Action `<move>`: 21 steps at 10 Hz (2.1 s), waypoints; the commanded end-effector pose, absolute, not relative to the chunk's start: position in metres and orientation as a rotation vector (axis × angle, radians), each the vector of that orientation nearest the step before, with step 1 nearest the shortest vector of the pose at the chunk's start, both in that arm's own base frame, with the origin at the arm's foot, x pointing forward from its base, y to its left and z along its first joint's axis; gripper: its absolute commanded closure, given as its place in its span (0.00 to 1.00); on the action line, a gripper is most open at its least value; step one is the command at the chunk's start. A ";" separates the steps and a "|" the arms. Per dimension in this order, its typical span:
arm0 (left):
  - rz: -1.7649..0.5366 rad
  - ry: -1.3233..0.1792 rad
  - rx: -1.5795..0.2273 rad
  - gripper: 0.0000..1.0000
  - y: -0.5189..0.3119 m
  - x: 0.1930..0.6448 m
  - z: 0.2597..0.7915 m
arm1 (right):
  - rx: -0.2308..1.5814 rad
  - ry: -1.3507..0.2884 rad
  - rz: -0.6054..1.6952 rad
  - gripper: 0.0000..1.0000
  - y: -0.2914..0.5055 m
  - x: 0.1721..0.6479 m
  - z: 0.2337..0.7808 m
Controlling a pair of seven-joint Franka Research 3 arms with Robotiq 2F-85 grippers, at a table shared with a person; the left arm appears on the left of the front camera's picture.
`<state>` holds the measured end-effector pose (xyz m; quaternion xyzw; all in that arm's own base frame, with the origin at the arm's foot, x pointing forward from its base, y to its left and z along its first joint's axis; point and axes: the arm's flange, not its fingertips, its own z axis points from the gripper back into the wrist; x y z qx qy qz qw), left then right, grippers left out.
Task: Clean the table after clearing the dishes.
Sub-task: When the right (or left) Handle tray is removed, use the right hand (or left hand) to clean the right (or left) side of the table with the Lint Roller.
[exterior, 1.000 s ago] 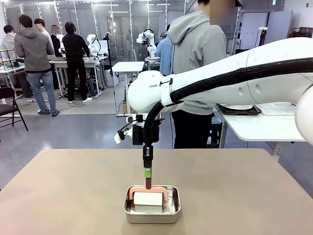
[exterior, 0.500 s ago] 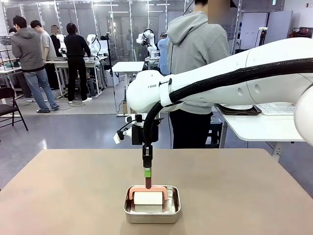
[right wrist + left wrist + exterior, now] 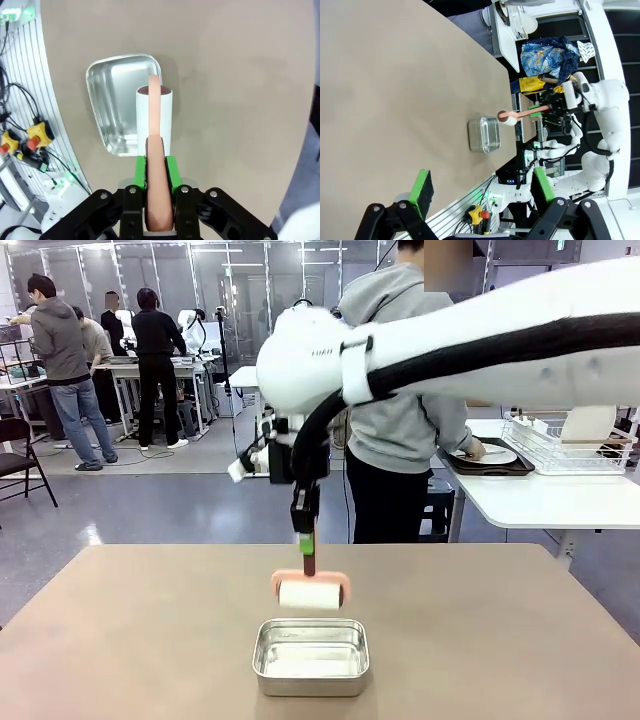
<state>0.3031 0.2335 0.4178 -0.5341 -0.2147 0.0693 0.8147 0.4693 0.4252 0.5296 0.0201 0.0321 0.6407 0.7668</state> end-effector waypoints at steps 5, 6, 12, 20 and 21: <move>0.163 -0.457 -1.147 0.00 0.234 0.304 0.420 | -0.012 0.028 1.243 0.99 0.400 0.453 0.564; 0.163 -0.457 -1.147 0.00 0.234 0.304 0.420 | -0.012 0.028 1.243 0.99 0.400 0.453 0.564; 0.163 -0.457 -1.147 0.00 0.234 0.304 0.420 | 0.222 0.003 0.957 0.79 0.329 0.470 0.550; 0.163 -0.457 -1.147 0.00 0.234 0.304 0.420 | 0.863 -0.109 0.137 0.79 0.131 0.541 0.420; 0.163 -0.457 -1.147 0.00 0.234 0.304 0.420 | 0.898 -0.111 0.097 0.79 0.122 0.545 0.406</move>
